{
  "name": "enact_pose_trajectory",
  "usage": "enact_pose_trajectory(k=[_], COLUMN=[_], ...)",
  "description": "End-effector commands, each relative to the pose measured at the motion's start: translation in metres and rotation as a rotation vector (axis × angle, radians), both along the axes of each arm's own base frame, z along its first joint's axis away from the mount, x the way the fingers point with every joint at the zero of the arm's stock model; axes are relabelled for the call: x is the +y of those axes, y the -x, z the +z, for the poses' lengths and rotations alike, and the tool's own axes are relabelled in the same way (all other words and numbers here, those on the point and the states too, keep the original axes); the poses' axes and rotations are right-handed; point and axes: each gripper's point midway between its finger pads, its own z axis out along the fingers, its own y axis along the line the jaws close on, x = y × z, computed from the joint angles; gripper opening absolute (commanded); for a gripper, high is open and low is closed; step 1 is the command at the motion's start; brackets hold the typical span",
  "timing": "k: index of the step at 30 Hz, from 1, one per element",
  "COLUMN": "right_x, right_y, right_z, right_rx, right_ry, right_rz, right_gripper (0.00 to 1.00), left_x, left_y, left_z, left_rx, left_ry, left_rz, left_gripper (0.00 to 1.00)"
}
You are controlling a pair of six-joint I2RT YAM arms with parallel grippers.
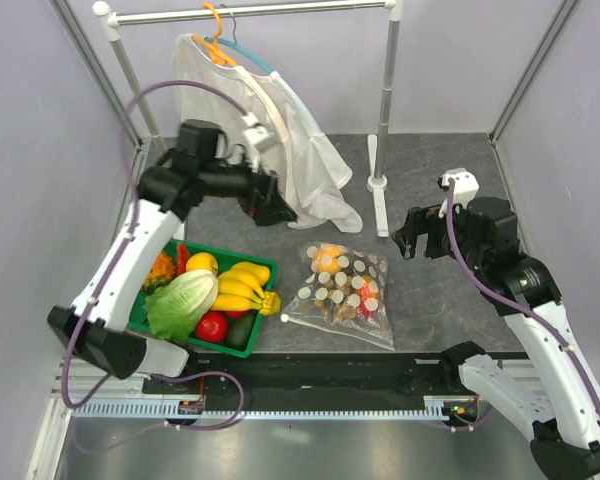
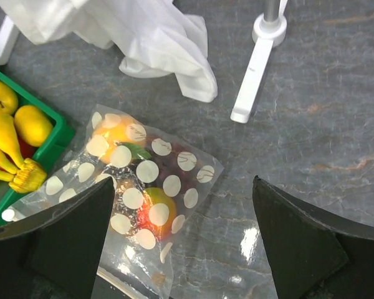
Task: Place the food in the zip-top bag and seal the zipper
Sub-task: Reset both arms
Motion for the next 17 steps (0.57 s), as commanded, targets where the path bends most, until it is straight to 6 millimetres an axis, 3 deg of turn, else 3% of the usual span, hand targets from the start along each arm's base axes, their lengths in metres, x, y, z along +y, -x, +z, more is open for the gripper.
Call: enact_pose_trajectory(k=[1,5,8,12,17], right_x=[0.001,-0.004,-0.005,-0.008,-0.012], right_y=[-0.005,-0.007,-0.006,-0.003,0.003], right_z=[0.004,-0.007,-0.013,-0.012,0.000], right_rx=[0.008,0.014,0.021,0.001,-0.040], right_ry=[0.010,0.053,0.069,0.069,0.066], right_rz=[0.024,0.021,0.023,0.017,0.019], right_gripper=[0.98,0.98,0.98,0.98,0.98], left_x=[0.063,0.112,0.133,0.146,0.160], left_y=[0.017,0.020,0.036,0.050,0.044], left_z=[0.033,0.010,-0.012,-0.037,-0.045], left_rx=[0.044,-0.018,-0.036,-0.005,-0.026], left_ry=[0.054,-0.105,-0.174,-0.204,-0.233], left_rz=[0.156,0.364,0.438,0.502,0.583], left_gripper=[1.00,1.00,1.00,1.00,1.00])
